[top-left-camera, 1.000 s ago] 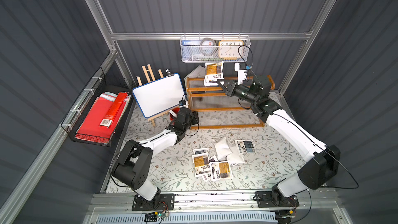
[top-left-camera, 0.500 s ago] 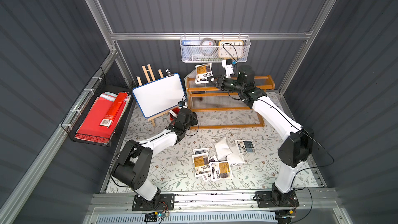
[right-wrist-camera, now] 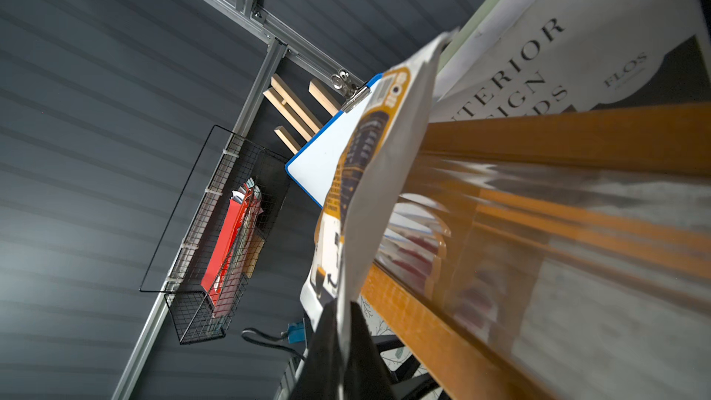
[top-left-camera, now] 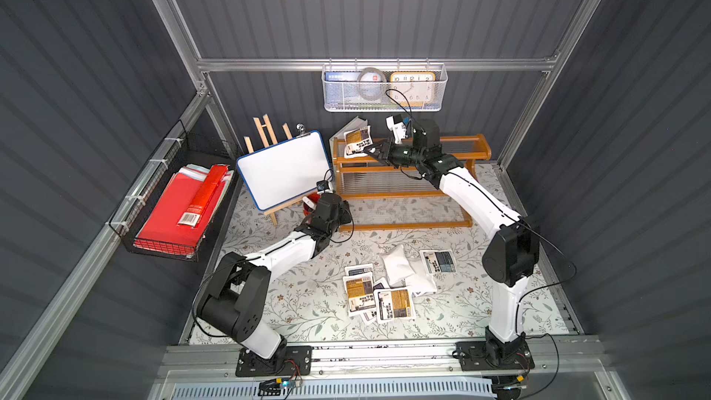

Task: Place the bagged coffee beans on the shelf by color
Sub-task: Place the bagged coffee beans on the shelf.

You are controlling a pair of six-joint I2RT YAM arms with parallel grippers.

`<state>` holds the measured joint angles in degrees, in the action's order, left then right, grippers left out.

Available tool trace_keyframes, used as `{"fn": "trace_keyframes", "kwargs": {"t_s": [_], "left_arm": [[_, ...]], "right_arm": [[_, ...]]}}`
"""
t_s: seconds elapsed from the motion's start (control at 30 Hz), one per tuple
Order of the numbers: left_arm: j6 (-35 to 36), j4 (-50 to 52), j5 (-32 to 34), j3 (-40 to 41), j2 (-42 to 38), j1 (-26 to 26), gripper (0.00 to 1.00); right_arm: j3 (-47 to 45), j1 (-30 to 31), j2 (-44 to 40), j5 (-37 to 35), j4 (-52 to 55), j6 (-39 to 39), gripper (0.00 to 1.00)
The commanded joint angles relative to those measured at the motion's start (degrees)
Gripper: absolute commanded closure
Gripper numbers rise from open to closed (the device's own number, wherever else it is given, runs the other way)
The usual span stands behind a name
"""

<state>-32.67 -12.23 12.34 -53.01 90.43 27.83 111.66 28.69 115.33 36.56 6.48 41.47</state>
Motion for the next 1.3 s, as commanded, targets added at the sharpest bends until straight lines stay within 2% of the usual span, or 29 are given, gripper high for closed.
{"fn": "trace_keyframes", "kwargs": {"t_s": [0.0,0.1,0.17,0.23,0.4,0.63,0.97,1.1,1.27], "left_arm": [[-0.05,0.54,0.89,-0.19,-2.26,0.47,0.46],[-0.05,0.76,0.76,0.01,-2.54,0.51,0.45],[-0.03,0.89,0.66,0.09,-2.69,0.51,0.45],[0.06,0.98,0.57,0.25,-2.79,0.55,0.45],[0.48,1.08,-0.07,0.72,-2.98,0.55,0.45],[1.04,1.69,-0.91,0.6,-2.98,0.51,0.45],[0.67,4.05,-1.1,1.32,-3.65,0.55,0.45],[0.46,6.34,-2.07,2.34,-4.21,0.55,0.45],[-0.41,9.39,-3.35,4.35,-5.58,0.64,0.45]], "right_arm": [[1.64,-0.21,0.33,-1.2,1.07,-0.66,0.8],[1.63,-0.22,0.45,-3.34,1.93,-1.3,0.7],[1.48,-0.21,0.42,-3.56,2.82,-1.95,0.58],[0.74,-0.21,-0.21,-3.96,3.7,-2.27,0.42],[-5.57,-0.07,-4.94,-7.43,3.55,-3.0,0.22],[-16.61,-0.06,-13.64,-12.97,1.75,-7.11,0.2],[-33.7,-0.06,-28.39,-16.25,-0.56,-12.89,0.21],[-41.3,0.01,-33.89,-15.58,1.07,-17.3,0.23],[-47.95,2.07,-34.58,-9.25,3.62,-22.11,0.25]]}}
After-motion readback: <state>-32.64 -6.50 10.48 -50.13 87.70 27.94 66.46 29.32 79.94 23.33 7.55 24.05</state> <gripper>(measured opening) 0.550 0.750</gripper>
